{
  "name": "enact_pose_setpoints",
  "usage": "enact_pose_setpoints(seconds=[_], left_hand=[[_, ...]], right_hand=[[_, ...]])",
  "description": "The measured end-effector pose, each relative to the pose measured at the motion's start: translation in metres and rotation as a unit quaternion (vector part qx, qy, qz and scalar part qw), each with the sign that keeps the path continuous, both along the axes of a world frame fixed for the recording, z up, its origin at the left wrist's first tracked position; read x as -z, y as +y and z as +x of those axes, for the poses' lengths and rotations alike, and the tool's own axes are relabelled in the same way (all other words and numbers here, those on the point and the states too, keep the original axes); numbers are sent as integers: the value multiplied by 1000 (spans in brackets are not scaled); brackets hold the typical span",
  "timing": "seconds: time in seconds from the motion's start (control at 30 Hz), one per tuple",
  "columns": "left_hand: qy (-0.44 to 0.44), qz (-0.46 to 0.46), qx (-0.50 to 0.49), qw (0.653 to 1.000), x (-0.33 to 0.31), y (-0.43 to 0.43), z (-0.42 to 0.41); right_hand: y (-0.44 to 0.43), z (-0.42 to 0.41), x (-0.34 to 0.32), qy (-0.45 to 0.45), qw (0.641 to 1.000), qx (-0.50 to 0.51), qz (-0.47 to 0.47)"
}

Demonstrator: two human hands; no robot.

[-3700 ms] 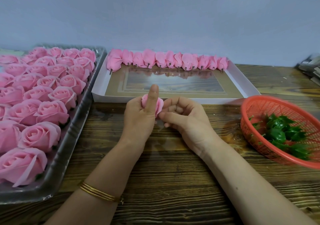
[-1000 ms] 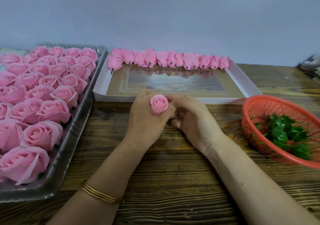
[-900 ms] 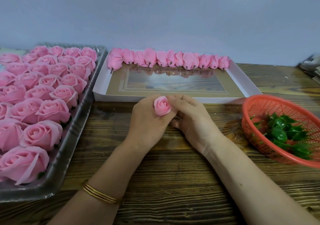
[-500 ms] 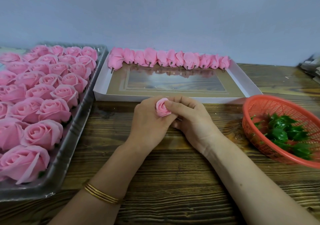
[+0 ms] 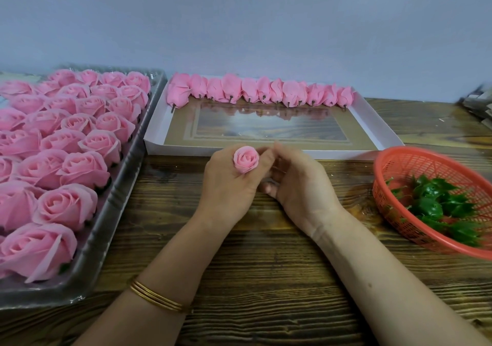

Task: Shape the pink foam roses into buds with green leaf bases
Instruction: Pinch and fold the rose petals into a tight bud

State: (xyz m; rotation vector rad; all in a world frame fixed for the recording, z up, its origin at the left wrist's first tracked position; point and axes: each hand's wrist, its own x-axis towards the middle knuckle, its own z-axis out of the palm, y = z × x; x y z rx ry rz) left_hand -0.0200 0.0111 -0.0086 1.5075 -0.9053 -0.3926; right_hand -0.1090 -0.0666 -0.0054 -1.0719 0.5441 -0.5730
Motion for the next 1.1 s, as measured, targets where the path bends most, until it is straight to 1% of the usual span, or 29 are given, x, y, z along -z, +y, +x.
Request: enact_pose_setpoints(seconds=[0.07,0.1,0.27,0.33,0.4,0.5,0.63,0.7,0.77,0.83,0.9,1.0,1.1], left_hand=[[33,-19,-21,999,0,-2,0],[50,-30,-26,998,0,-3,0],[187,-75,-13,979,-5,-4,-4],[231,-83,-3,969,-6,-4,-6],[257,-86,3,962,-6,-5,-7],[269,-79,6,960,-5,-5,-8],[265,-63,22,962,-5,-5,-5],[252,-50,40,966,-5,-4,-2],[237,-42,78,967,-6,-2,1],[215,-38,120,968,-7,1,4],[200,-40,142,969,-8,2,4],[198,-44,119,972,-8,2,2],[218,-48,73,972,-6,-1,0]], right_hand=[[-2,1,2,-7,1000,4,11],[-2,1,4,-4,1000,3,-5],[2,0,11,16,988,-24,-150],[3,0,11,18,982,-29,-183],[5,1,10,25,977,-24,-208],[9,3,8,28,972,-16,-231],[7,1,9,18,975,-15,-219],[6,1,8,17,977,-33,-209],[3,-1,8,11,982,-64,-179],[0,-3,7,-7,985,-103,-140],[-3,-5,7,-28,984,-130,-119],[-4,-5,9,-37,985,-133,-104],[-2,-3,11,-14,982,-94,-164]])
